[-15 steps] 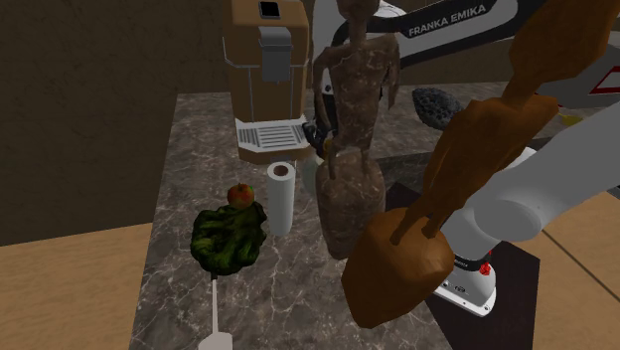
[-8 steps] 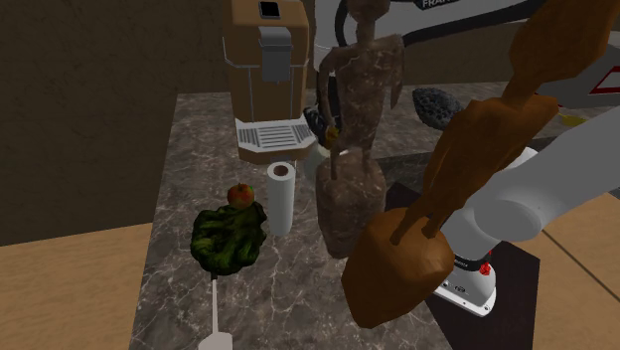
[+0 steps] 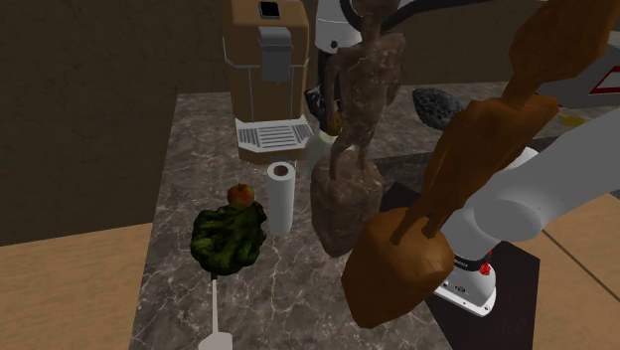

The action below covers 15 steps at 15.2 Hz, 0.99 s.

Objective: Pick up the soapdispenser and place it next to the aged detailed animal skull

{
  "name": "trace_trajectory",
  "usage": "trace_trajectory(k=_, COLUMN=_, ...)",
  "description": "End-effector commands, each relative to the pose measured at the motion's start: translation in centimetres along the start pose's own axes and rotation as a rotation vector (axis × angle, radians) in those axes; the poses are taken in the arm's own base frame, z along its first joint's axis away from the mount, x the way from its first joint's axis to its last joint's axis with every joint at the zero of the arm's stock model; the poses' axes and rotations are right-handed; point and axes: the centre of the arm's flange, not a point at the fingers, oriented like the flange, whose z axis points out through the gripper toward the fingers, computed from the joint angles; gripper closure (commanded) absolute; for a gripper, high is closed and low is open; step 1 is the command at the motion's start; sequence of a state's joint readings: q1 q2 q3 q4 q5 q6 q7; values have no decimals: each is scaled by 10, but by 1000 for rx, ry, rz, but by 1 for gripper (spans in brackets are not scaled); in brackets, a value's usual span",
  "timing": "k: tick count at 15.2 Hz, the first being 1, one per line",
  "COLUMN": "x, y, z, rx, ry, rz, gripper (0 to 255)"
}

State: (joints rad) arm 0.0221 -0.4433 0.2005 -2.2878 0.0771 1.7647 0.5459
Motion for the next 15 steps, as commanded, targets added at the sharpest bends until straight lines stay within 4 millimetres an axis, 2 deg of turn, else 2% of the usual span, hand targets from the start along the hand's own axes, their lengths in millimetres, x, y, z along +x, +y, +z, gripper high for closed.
trace_trajectory(k=1, x=-2, y=0, z=-11, rx=0, ry=0, rz=0, gripper=255)
trace_trajectory(k=15, x=-7, y=4, z=-85, rx=0, ry=0, rz=0, gripper=255)
